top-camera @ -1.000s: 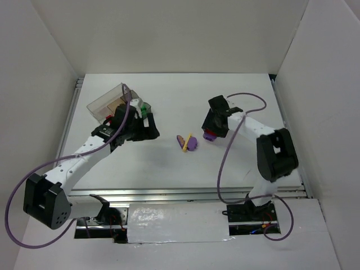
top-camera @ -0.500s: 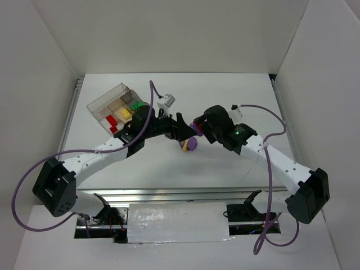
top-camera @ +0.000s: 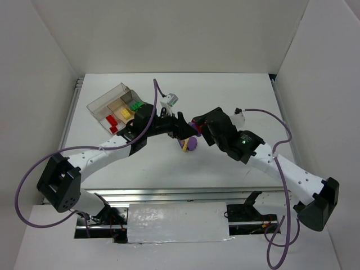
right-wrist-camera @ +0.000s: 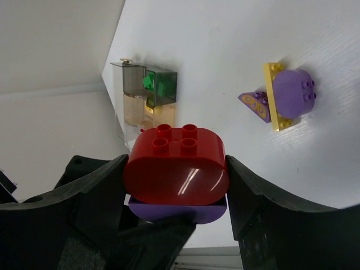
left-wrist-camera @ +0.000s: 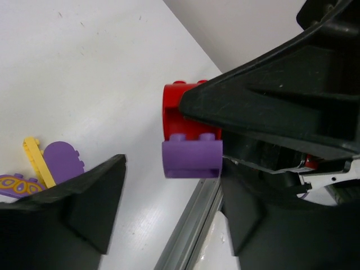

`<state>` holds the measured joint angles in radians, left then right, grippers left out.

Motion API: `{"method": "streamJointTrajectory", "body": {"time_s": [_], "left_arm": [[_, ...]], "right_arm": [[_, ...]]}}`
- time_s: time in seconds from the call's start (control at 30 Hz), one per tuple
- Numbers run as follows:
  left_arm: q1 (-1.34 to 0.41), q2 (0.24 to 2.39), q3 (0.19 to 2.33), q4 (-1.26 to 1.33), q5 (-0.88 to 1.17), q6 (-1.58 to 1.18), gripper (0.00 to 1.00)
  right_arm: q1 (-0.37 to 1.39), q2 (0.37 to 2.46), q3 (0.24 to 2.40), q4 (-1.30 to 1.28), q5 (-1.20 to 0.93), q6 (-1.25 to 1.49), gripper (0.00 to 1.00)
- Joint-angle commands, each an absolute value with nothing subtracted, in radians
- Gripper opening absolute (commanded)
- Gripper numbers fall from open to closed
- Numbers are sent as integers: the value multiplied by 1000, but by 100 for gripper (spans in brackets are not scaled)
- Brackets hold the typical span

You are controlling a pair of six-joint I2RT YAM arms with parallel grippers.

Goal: Sort the legos into containers by color

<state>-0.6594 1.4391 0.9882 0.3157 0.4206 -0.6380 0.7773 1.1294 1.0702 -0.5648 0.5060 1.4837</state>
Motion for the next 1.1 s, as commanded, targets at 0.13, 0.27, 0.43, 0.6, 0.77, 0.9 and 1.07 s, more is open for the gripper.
{"method": "streamJointTrajectory", "body": {"time_s": [0.13, 0.27, 0.43, 0.6, 0.77, 0.9, 1.07], "left_arm": [[-669, 1428, 1057, 368, 465, -598, 51], [-670, 1424, 1077, 308, 437, -581, 5], [-655, 1402, 1098, 206, 336, -563, 0], [-484, 1294, 984, 184, 371, -607, 0], [-283, 1189, 946, 12, 225, -600, 0], [-146, 1287, 1098, -343, -152, -675, 0], [61, 1542, 1291, -514, -183, -695, 2]], "right_arm": [[808, 1161, 1138, -560, 569, 1462, 0], [810, 1163, 1137, -545, 561, 1444, 0], [784, 1143, 1120, -581, 656, 1474, 0], [594, 1063, 1022, -514, 621, 1398, 0], [515, 1077, 1028, -506, 646, 1307, 0], [515, 1089, 1013, -443, 537, 1188, 0], [517, 1081, 945, -292, 359, 1027, 0]]}}
